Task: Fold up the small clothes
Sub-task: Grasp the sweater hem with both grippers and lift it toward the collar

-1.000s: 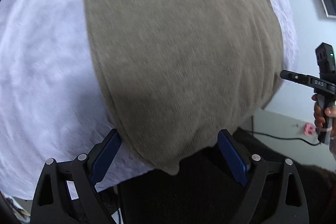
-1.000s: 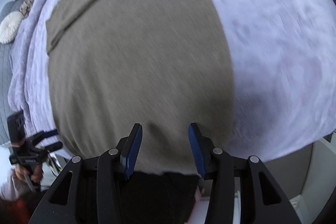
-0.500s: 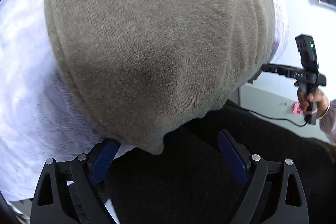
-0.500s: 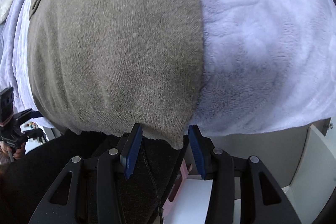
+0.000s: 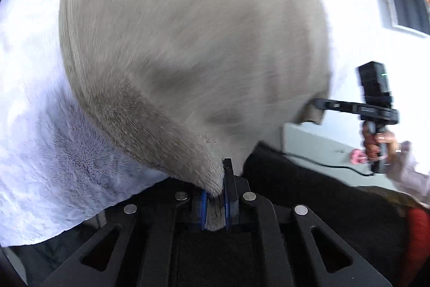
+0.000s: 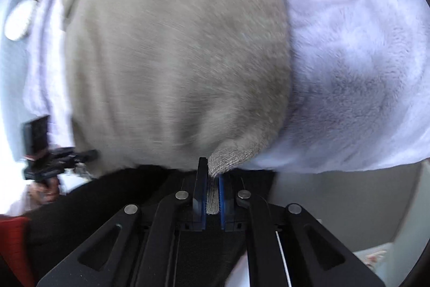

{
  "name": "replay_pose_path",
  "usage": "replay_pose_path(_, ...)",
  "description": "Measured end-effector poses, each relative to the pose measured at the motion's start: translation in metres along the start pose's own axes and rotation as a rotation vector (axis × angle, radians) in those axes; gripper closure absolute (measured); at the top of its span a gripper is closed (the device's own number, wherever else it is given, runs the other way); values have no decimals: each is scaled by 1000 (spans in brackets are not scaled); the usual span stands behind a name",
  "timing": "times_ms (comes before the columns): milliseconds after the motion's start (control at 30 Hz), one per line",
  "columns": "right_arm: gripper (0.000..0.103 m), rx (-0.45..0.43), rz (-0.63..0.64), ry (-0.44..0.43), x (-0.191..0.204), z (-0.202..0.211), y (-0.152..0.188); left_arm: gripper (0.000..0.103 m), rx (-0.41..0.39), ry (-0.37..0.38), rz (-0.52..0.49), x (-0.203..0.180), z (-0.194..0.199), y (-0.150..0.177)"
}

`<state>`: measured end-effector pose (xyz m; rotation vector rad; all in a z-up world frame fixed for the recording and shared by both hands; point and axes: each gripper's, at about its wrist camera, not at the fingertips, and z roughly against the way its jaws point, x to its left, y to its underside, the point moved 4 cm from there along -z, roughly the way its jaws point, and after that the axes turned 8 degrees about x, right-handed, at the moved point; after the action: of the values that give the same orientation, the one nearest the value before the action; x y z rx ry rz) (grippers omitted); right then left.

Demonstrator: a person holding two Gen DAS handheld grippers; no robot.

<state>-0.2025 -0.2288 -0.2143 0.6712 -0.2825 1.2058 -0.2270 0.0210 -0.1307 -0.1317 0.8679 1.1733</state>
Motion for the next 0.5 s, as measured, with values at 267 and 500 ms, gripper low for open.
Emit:
replay_pose_path(267,96,-239,4,-312,38,71,-39,92,-259,108,50,-6,71,-35)
replay_pose_path(500,96,-370,-11,-354,52,106,-104,92,-412,33,79,11,115,-87)
